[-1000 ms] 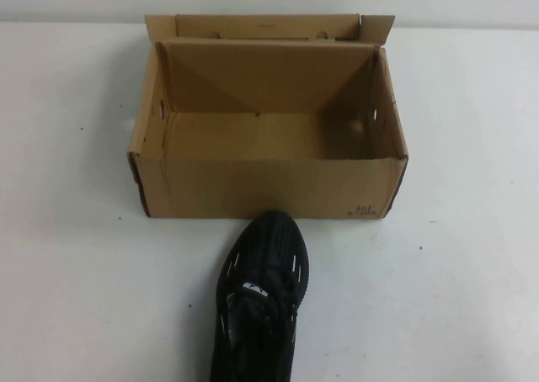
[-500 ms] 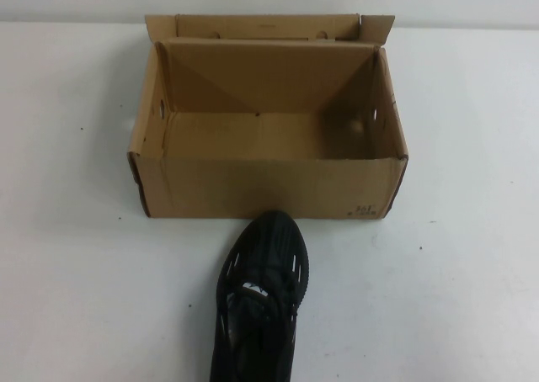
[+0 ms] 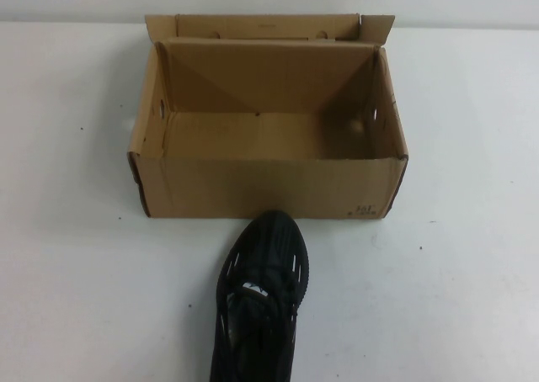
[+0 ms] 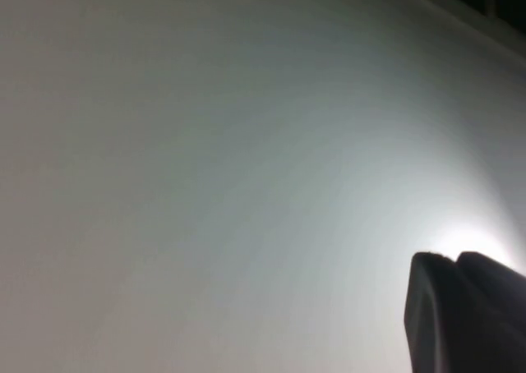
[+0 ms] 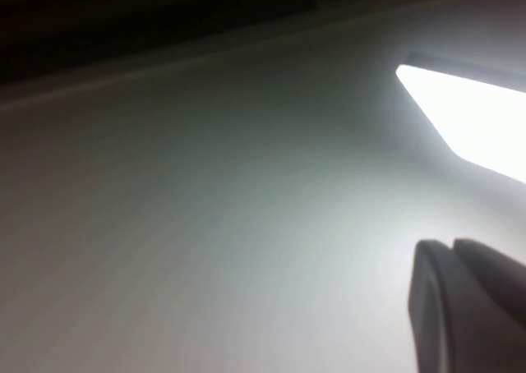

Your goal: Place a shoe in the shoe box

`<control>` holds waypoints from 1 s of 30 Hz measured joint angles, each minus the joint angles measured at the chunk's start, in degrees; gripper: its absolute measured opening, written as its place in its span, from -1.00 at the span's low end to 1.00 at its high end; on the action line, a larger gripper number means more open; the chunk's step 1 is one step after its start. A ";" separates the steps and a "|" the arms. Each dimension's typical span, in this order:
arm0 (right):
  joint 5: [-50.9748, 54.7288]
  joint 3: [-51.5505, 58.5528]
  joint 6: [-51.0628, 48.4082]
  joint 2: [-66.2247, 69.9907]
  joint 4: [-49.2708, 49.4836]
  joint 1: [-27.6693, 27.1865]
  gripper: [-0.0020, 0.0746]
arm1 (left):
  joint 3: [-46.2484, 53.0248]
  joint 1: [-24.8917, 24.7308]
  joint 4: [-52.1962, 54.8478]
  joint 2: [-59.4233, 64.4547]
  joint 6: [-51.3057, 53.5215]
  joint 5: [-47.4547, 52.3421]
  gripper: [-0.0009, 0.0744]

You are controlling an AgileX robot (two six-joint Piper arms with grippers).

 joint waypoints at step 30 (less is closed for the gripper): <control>97.07 -49.91 0.84 29.30 8.40 1.71 -0.99 | -41.09 0.00 1.96 25.05 -0.45 83.69 -0.98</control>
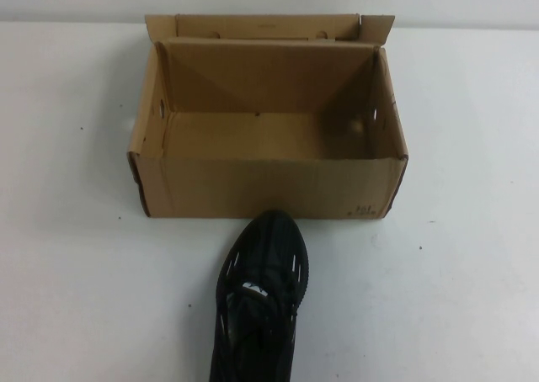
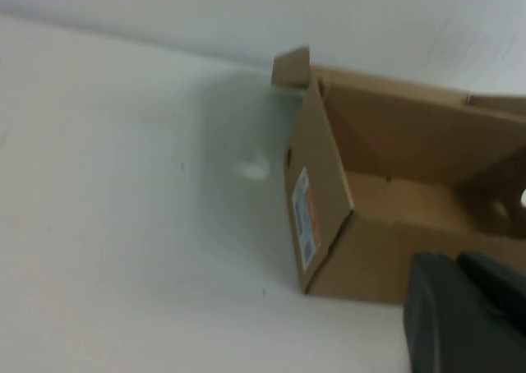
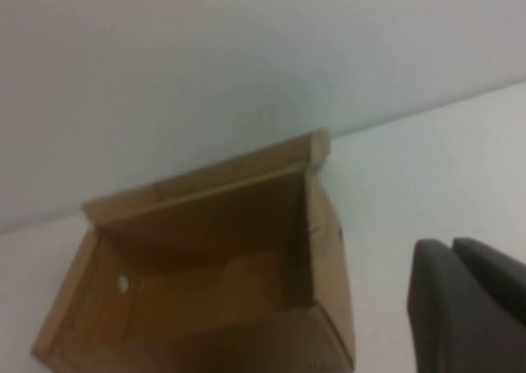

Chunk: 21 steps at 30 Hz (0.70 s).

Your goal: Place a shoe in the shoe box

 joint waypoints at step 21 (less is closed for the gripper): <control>12.12 -7.77 -45.64 44.19 14.33 28.91 -0.48 | 0.00 0.00 -3.04 4.51 1.73 15.67 -0.98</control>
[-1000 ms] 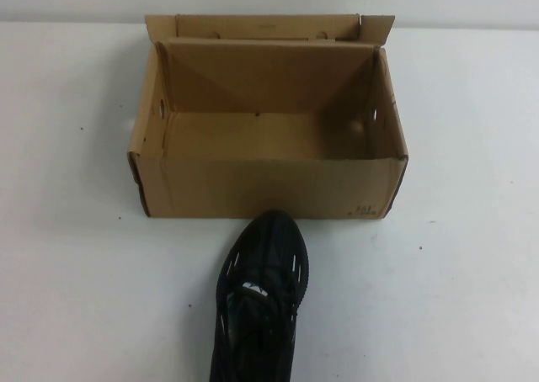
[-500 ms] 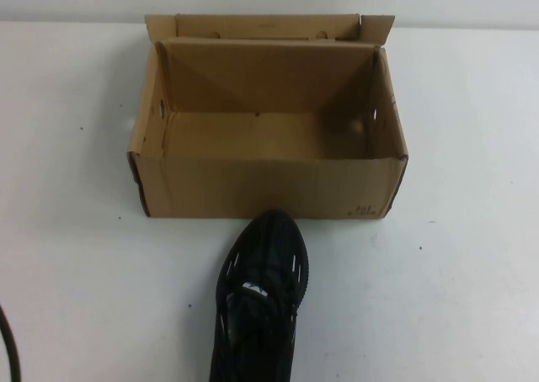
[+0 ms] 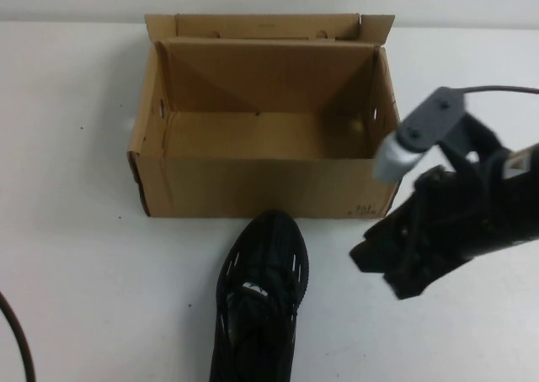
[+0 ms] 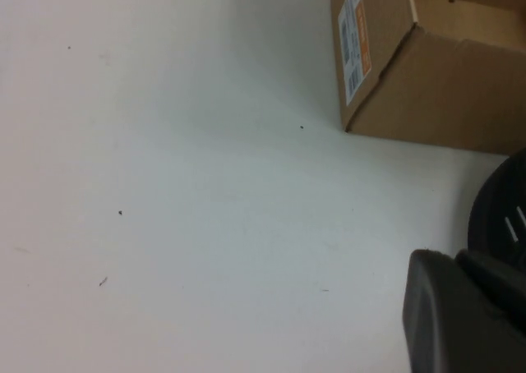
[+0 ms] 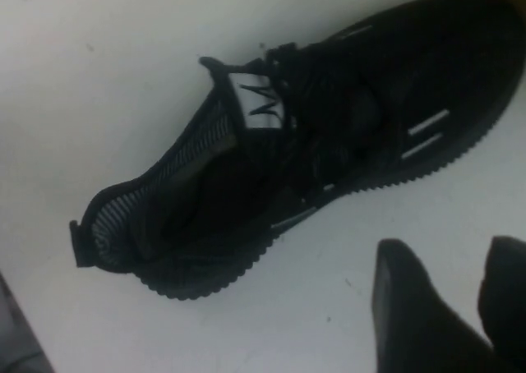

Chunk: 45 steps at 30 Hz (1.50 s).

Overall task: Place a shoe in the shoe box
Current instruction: Pick up the shoe from the table

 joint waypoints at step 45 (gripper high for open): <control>7.81 -37.91 23.56 30.30 -21.69 24.17 -0.95 | 0.00 0.00 -19.11 0.00 35.00 2.97 -0.06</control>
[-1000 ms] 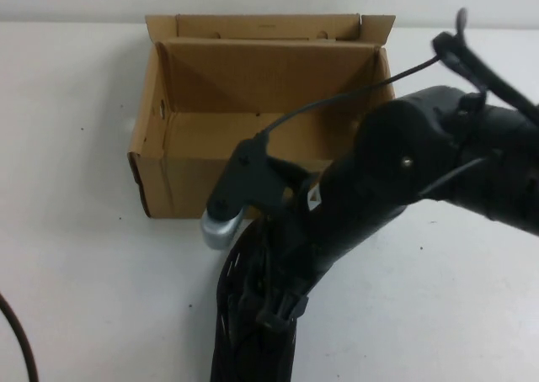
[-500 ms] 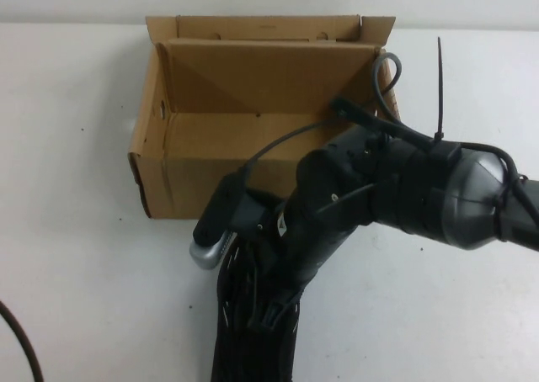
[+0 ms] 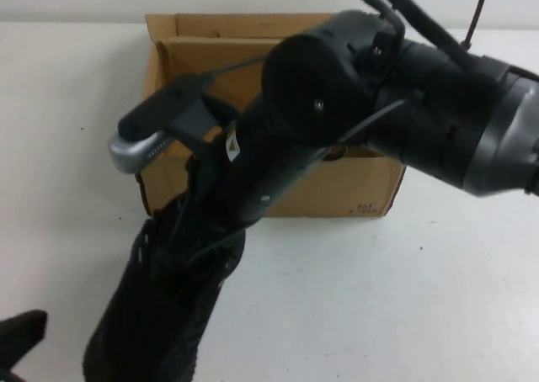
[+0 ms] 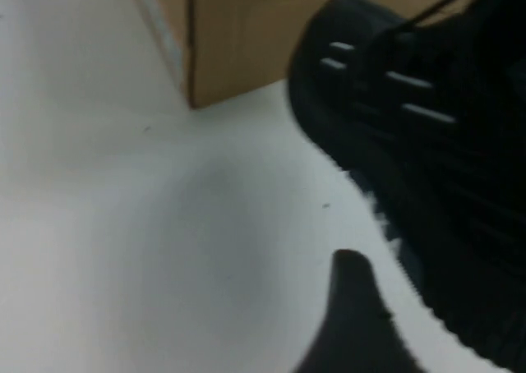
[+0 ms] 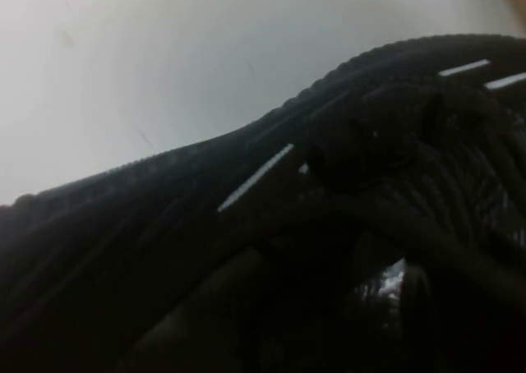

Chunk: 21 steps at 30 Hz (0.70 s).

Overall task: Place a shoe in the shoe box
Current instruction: Pick up the shoe from the table, then hand over the shoe

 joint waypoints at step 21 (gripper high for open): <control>-6.52 -9.62 13.10 2.63 -2.42 0.56 -0.95 | -1.24 0.00 -16.55 1.52 27.20 -4.61 0.64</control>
